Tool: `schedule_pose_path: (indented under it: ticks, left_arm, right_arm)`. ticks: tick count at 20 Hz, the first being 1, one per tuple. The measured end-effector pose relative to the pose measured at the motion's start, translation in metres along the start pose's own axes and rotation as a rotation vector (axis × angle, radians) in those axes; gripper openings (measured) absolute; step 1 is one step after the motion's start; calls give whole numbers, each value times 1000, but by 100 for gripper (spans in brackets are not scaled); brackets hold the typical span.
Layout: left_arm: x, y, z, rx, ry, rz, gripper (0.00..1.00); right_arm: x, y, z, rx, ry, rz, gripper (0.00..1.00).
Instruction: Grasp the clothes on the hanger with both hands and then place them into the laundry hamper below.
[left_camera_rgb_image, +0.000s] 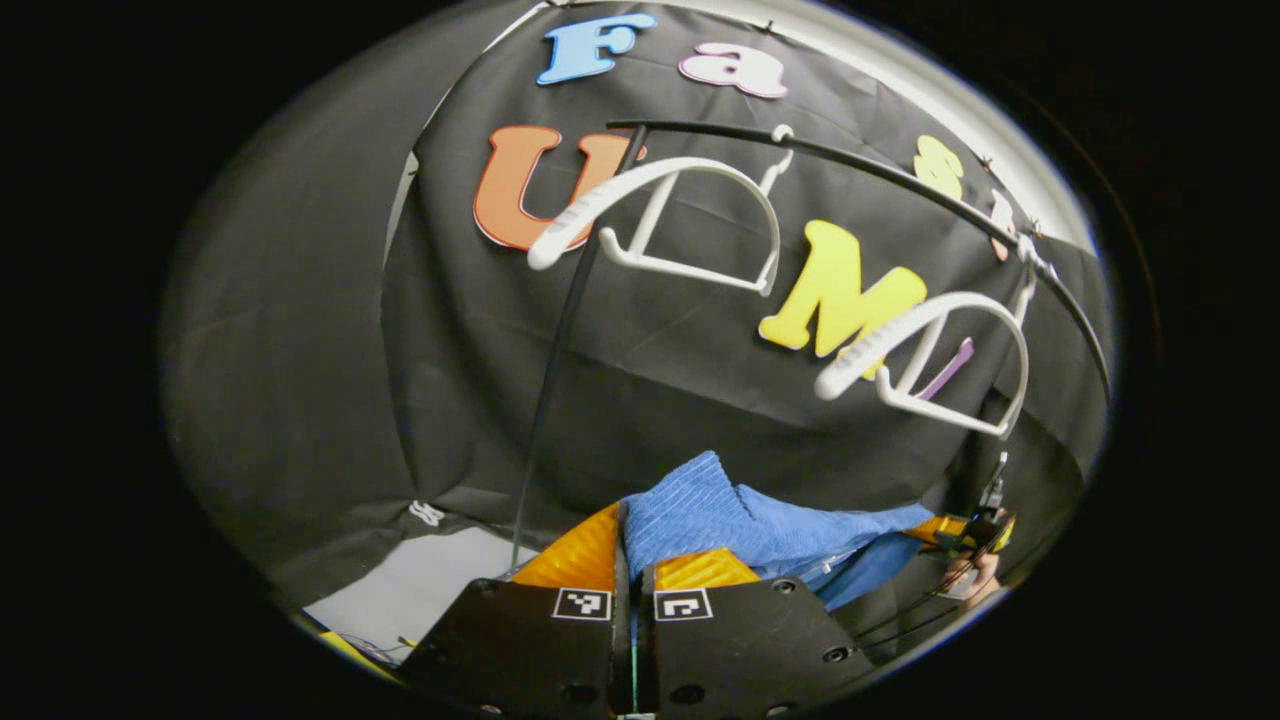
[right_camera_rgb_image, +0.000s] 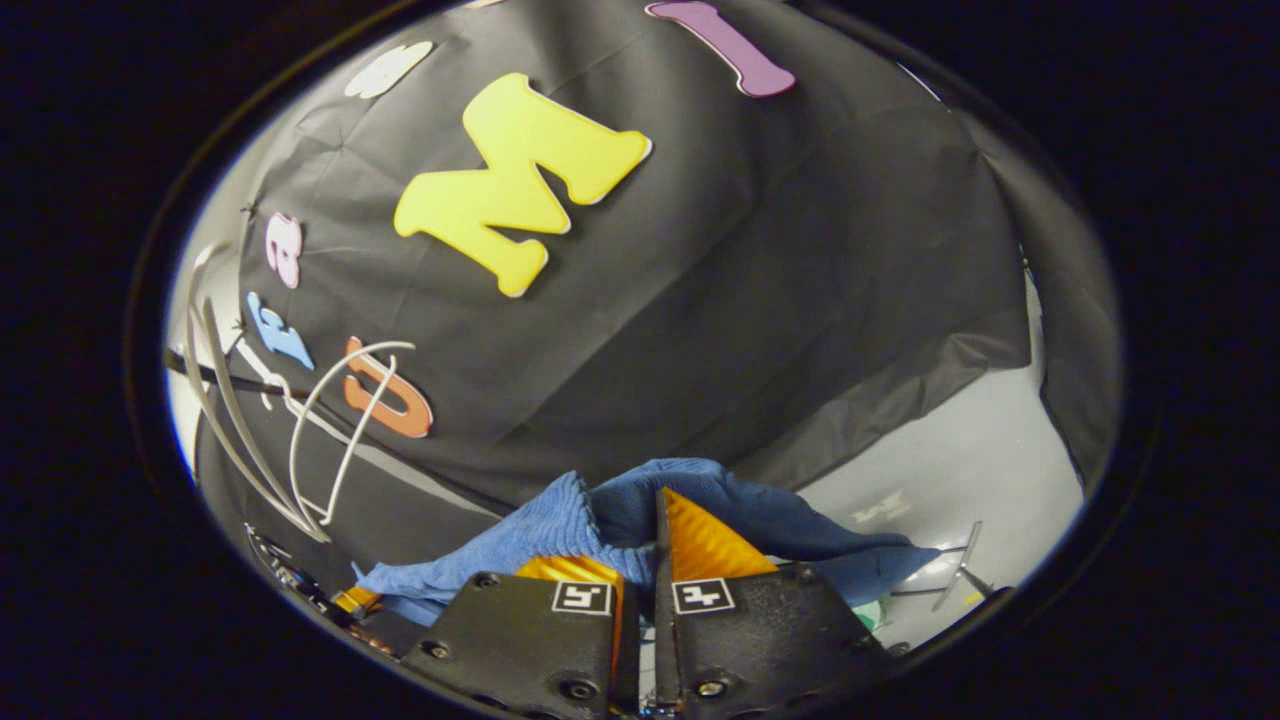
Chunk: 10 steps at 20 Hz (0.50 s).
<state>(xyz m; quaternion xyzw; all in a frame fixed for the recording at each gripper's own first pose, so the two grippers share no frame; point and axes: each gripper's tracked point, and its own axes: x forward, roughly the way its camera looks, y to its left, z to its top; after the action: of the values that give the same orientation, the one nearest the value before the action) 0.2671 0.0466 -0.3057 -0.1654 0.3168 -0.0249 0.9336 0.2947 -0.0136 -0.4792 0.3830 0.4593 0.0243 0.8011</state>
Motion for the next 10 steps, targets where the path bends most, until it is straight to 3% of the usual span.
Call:
schedule_pose_path:
  ticks: [4,10]
  left_arm:
    - [-19,5,-16,78,9,21,1]
    - [-54,-16,-25,105,-18,-23,2]
  right_arm:
    - [-10,-9,-38,-42,44,-52,9]
    - [-49,2,-86,-138,57,-75,9]
